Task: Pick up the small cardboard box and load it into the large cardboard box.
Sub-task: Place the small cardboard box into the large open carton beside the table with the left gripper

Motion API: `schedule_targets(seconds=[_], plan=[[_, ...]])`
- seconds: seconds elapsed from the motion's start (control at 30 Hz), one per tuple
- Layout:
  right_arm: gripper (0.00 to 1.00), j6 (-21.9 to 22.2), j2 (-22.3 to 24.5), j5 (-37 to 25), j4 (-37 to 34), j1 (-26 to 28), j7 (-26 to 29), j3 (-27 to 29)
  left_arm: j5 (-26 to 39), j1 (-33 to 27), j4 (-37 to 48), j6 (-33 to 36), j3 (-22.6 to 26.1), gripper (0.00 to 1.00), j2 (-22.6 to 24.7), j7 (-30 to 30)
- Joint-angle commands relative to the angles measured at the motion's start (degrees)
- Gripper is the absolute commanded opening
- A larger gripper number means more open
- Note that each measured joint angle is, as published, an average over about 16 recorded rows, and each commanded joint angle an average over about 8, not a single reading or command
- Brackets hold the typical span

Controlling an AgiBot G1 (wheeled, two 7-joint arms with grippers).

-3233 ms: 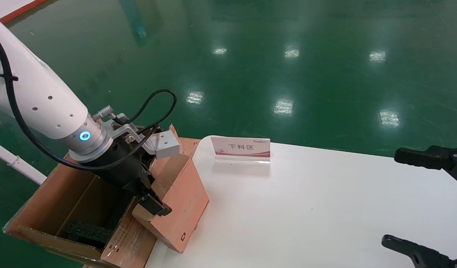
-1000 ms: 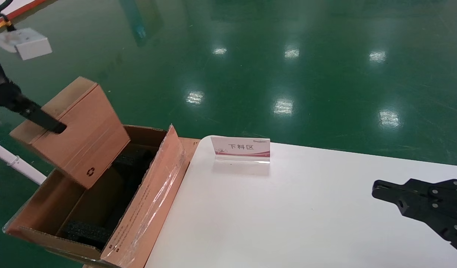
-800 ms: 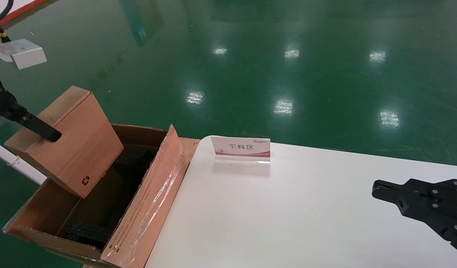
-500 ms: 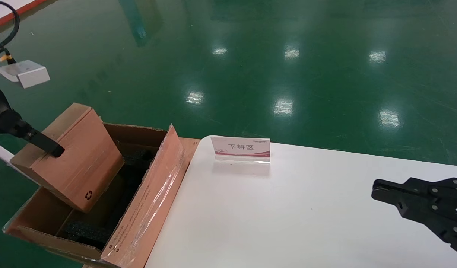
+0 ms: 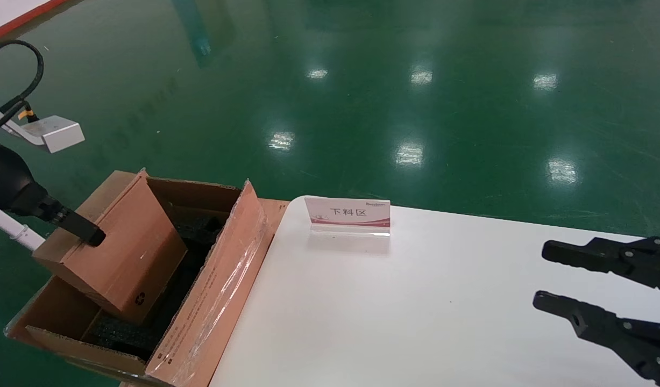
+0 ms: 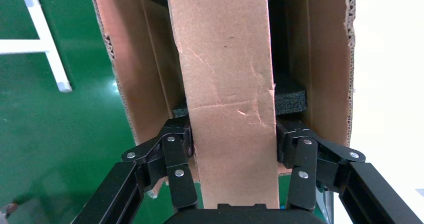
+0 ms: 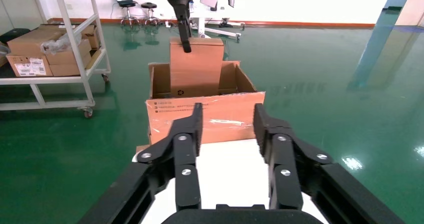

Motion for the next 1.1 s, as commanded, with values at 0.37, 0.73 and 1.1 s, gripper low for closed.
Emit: schedule_targets(seconds=[0.37, 0.73, 1.1], plan=[[1.0, 0.0, 0.0, 0.0, 0.0, 0.0, 0.0, 0.0, 2.4, 2.2, -1.7, -3.8, 1.2, 0.0, -1.1, -1.2], [1.0, 0.0, 0.0, 0.1, 0.0, 0.0, 0.0, -0.1, 5.9, 3.0, -4.4, -7.8, 2.4, 0.0, -1.9, -3.3], [1.0, 0.1, 0.0, 0.1, 0.0, 0.0, -0.1, -0.1, 8.7, 3.3, -7.5, -11.1, 3.3, 0.0, -2.5, -6.3]])
